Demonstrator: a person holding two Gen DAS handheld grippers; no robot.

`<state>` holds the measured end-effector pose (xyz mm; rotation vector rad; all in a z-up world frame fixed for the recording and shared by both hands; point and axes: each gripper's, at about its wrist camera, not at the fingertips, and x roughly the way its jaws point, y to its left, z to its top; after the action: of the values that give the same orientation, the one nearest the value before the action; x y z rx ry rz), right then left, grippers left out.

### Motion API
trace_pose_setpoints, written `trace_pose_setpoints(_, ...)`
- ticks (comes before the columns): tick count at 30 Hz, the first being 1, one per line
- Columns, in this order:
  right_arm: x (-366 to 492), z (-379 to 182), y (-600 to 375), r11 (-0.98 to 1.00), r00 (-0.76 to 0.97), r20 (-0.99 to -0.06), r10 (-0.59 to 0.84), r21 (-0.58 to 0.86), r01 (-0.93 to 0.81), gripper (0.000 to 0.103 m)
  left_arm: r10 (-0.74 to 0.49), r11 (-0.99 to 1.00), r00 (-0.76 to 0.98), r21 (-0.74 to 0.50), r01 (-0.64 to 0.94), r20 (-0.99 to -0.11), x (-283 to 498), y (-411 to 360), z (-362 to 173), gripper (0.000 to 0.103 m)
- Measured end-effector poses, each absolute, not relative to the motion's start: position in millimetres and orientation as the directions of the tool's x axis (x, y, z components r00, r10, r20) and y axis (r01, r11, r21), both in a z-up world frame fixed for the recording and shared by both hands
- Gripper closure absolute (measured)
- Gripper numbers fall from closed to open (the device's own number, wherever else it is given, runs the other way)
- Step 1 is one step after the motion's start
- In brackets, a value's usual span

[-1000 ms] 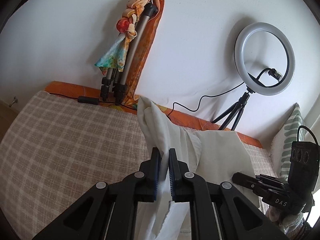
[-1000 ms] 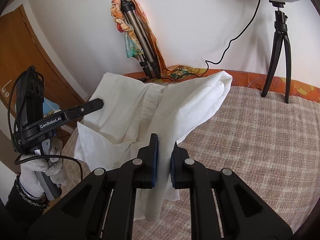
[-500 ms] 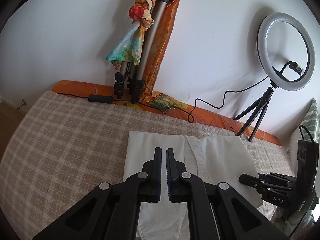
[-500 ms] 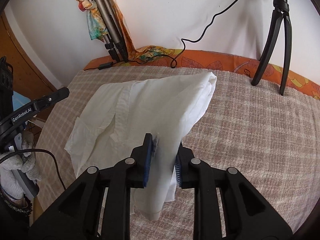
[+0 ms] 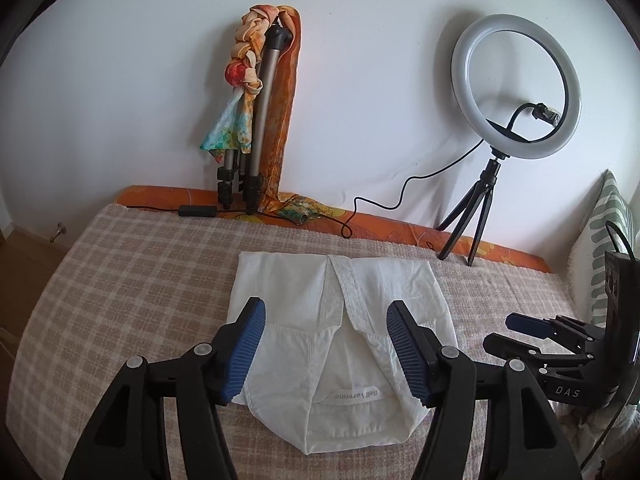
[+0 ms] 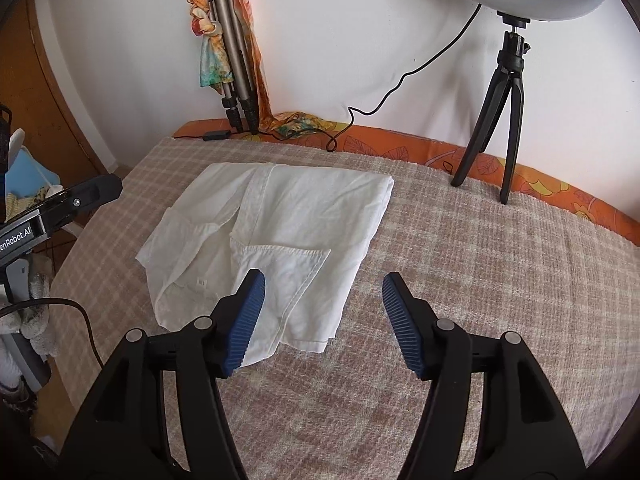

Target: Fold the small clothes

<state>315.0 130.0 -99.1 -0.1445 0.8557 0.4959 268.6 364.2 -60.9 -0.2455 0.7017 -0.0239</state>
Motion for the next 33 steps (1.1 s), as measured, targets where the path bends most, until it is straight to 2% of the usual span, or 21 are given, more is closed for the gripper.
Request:
trace_pose_setpoints(2,302.3,-90.5,124.1,0.877,0.564,-0.740,0.366,0.072,-0.475,0.033,-0.104,0.971,0.772,-0.231,-0.056,-0.627,257.4,355.5,-53.5,0.032)
trace_pose_setpoints(6,273.5,-71.6,109.1,0.873,0.593,-0.712,0.377,0.060,-0.483,0.030,-0.104,0.968,0.787,-0.242,-0.059,-0.608,229.7,336.0,-40.5,0.015)
trace_pose_setpoints(10,245.8,-56.5,96.5,0.870,0.621,-0.689,0.375,0.031,-0.491,0.029,-0.094,0.973,0.802,-0.223,-0.050,-0.589,200.0,312.6,-27.6,0.012)
trace_pose_setpoints(12,231.3,-50.1,89.5,0.866,0.634,-0.673,0.381,0.021,-0.499,0.025,-0.085,0.976,0.812,-0.211,-0.047,-0.578,185.6,301.4,-21.8,0.009)
trace_pose_setpoints(14,216.3,-45.2,81.5,0.863,0.646,-0.654,0.392,0.019,-0.505,0.015,-0.091,0.975,0.819,-0.219,-0.043,-0.566,171.9,292.2,-17.2,0.007)
trace_pose_setpoints(18,191.4,-41.8,68.7,0.858,0.656,-0.640,0.401,0.011,-0.514,0.014,-0.088,0.969,0.828,-0.242,-0.058,-0.553,146.2,276.2,-12.2,0.001)
trace_pose_setpoints(23,160.5,-44.4,49.8,0.851,0.667,-0.616,0.418,0.010,-0.524,0.006,-0.021,0.981,0.822,-0.171,-0.093,-0.569,115.1,249.4,-18.1,0.000)
trace_pose_setpoints(29,141.0,-61.8,16.5,0.861,0.672,-0.605,0.428,0.047,-0.506,0.005,0.006,0.980,0.801,-0.155,-0.124,-0.599,89.1,230.1,-29.5,0.000)
trace_pose_setpoints(33,141.1,-73.9,1.1,0.871,0.669,-0.609,0.426,0.076,-0.485,0.005,0.053,0.985,0.817,-0.102,-0.136,-0.575,77.5,217.5,-34.3,0.000)
